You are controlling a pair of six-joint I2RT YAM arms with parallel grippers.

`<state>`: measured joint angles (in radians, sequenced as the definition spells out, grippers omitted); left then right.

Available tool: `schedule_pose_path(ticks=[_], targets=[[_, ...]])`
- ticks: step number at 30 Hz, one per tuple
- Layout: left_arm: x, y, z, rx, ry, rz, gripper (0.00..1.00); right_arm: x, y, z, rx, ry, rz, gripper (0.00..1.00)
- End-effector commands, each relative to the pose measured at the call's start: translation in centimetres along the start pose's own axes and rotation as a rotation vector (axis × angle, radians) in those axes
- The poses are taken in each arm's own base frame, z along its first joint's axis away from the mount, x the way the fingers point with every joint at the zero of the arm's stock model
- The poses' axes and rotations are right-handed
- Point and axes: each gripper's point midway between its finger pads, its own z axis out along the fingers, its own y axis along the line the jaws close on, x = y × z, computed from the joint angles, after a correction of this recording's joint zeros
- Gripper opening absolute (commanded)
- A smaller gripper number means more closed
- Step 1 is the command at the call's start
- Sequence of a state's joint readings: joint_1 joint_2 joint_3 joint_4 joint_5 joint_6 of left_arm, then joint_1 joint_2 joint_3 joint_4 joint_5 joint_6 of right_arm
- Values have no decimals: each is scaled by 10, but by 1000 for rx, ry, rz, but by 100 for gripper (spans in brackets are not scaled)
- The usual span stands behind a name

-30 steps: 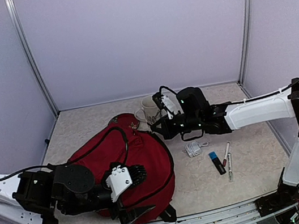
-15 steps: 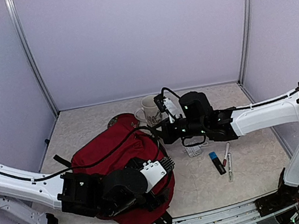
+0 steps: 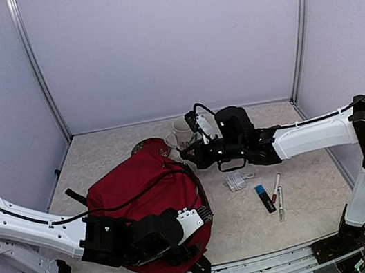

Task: Pack the student bag
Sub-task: Zip the student bag into the largest pocket of the bag.

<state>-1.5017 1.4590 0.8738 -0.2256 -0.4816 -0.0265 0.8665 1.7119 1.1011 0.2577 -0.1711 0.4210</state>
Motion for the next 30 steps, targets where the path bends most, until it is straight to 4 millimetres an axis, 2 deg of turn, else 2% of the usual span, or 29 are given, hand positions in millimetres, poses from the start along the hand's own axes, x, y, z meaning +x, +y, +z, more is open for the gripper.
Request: schedule_pose_path(ticks=[1, 2, 3, 4, 5, 10, 14, 19, 23, 24, 25, 26, 27, 28, 29, 30], targets=[[16, -10, -6, 79, 27, -14, 69, -53, 11, 4, -58, -144, -27, 0], [19, -6, -6, 60, 37, -10, 55, -52, 11, 6, -57, -140, -27, 0], [20, -4, -6, 46, 43, -4, 35, -53, 10, 7, -56, -141, -27, 0], [19, -2, -7, 37, 38, -3, 10, -53, 9, 9, -55, -141, -26, 0], [16, -2, -9, 40, 24, -1, 0, -54, 5, 11, -53, -144, -23, 0], [-1, -31, -29, 157, -75, 84, 0, -62, -32, 25, -24, -157, 27, 0], [-1, -39, -34, 197, -80, 92, 0, -71, -58, 40, 22, -168, 40, 0], [-3, -43, -38, 226, -94, 85, 0, -79, -64, 56, 33, -161, 39, 0], [-17, -32, -43, 193, -150, 45, 0, -83, -57, 49, 19, -149, 6, 0], [-23, -25, -44, 175, -167, 21, 10, -84, -52, 45, 8, -139, -7, 8], [-29, -18, -44, 162, -184, -5, 35, -84, -47, 40, -5, -129, -25, 22], [-37, -11, -46, 153, -206, -31, 54, -85, -43, 34, -8, -117, -40, 34], [-46, -4, -48, 144, -225, -57, 69, -86, -38, 26, -4, -106, -61, 41], [-55, 4, -51, 134, -246, -82, 80, -87, -34, 18, 9, -97, -83, 49], [-64, 14, -55, 121, -269, -112, 87, -85, -31, 10, 26, -78, -99, 66], [-73, 25, -60, 119, -296, -144, 91, -82, -30, 1, 49, -62, -109, 76]])
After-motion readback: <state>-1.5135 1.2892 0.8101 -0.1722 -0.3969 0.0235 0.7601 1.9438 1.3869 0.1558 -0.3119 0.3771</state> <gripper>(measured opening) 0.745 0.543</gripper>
